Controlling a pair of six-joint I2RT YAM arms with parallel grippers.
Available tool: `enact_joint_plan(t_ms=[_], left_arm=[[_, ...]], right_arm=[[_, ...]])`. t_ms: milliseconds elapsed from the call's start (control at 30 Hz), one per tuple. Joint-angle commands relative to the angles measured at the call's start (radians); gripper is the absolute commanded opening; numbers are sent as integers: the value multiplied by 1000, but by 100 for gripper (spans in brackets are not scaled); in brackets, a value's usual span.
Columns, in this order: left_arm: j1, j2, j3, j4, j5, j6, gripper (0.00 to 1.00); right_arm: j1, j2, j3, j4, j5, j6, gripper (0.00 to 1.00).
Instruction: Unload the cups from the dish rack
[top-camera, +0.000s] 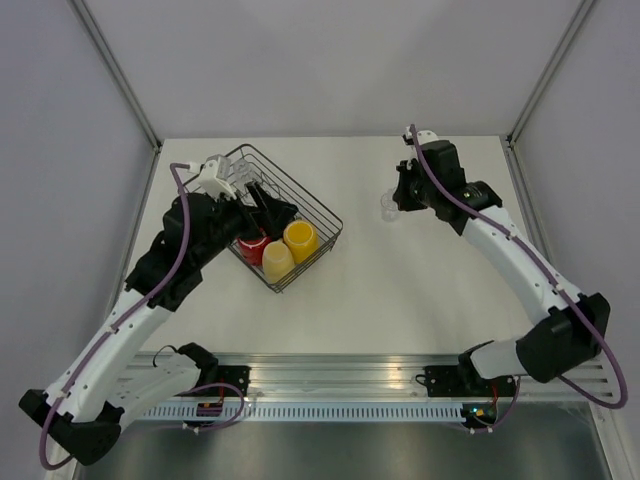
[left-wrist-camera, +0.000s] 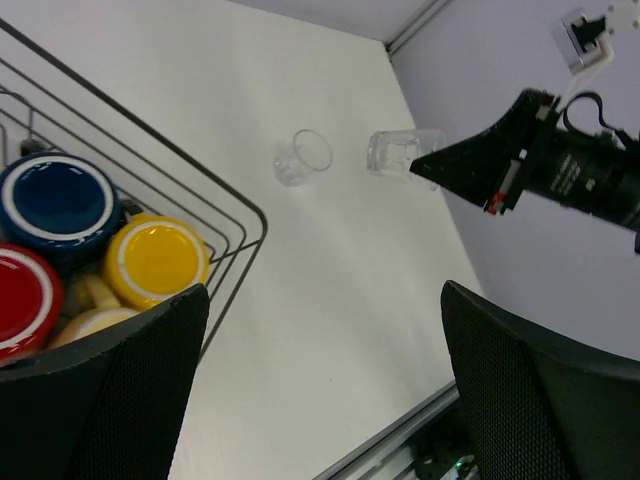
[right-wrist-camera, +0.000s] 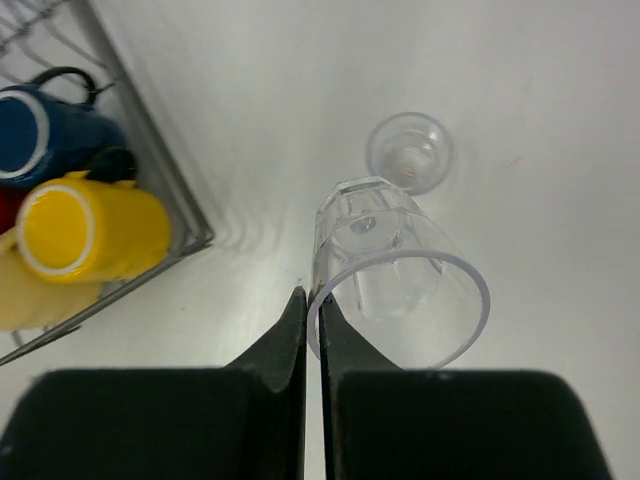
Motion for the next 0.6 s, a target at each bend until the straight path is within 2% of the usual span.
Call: enact_joint_plan(t_ms=[0, 300, 567], left_arm=[[-4, -58, 84, -270, -63, 207, 100], [-2, -154, 81, -423, -39, 413, 100], [-2, -247, -54, -384, -158, 471, 100]], right_arm=[[-67, 110, 115, -154, 150, -61, 0], [-178, 446, 336, -259, 158, -147, 0], [-224, 602, 442, -292, 141, -179, 0]])
